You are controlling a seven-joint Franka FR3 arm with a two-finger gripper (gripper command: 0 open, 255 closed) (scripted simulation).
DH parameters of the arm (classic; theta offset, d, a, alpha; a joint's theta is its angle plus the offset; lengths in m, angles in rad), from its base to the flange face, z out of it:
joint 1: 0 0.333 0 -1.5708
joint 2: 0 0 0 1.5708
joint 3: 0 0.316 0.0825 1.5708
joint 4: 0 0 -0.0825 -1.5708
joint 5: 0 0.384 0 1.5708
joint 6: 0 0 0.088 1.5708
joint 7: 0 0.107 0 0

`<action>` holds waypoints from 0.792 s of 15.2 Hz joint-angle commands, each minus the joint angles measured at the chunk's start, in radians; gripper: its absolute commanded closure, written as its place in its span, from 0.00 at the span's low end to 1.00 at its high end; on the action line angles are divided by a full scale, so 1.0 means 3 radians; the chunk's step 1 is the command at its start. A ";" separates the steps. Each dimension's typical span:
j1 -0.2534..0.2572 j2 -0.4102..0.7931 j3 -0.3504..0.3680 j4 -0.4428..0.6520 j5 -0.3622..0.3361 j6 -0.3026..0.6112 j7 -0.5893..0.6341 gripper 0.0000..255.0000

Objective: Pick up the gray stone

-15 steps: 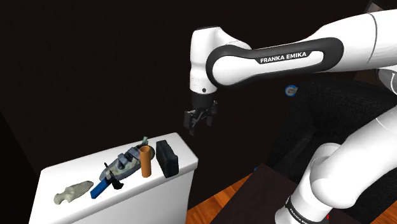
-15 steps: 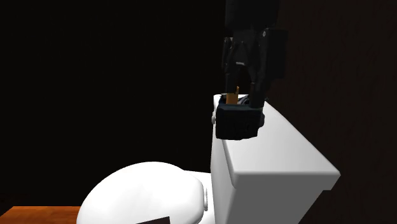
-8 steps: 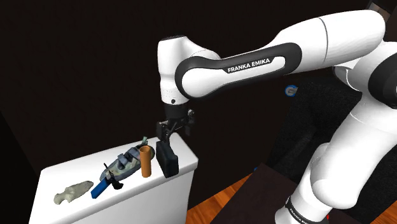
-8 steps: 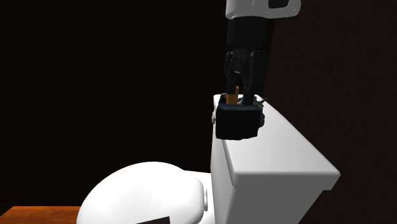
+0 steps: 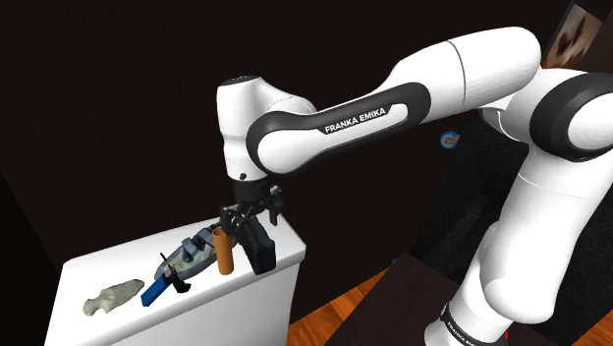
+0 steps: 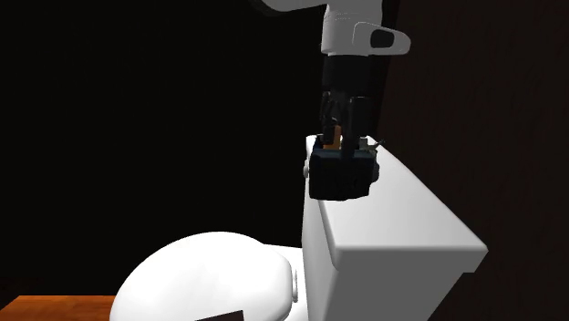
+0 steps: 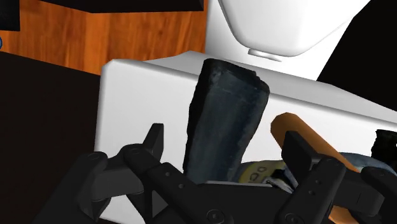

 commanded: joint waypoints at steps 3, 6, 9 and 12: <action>0.0002 0.0049 -0.0003 -0.0119 -0.0029 0.0162 0.0020 0.00; 0.0004 0.0055 -0.0002 -0.0114 -0.0032 0.0162 0.0024 1.00; 0.0003 0.0057 -0.0003 -0.0113 -0.0033 0.0163 0.0023 1.00; 0.0002 0.0058 -0.0004 -0.0109 -0.0033 0.0160 0.0021 1.00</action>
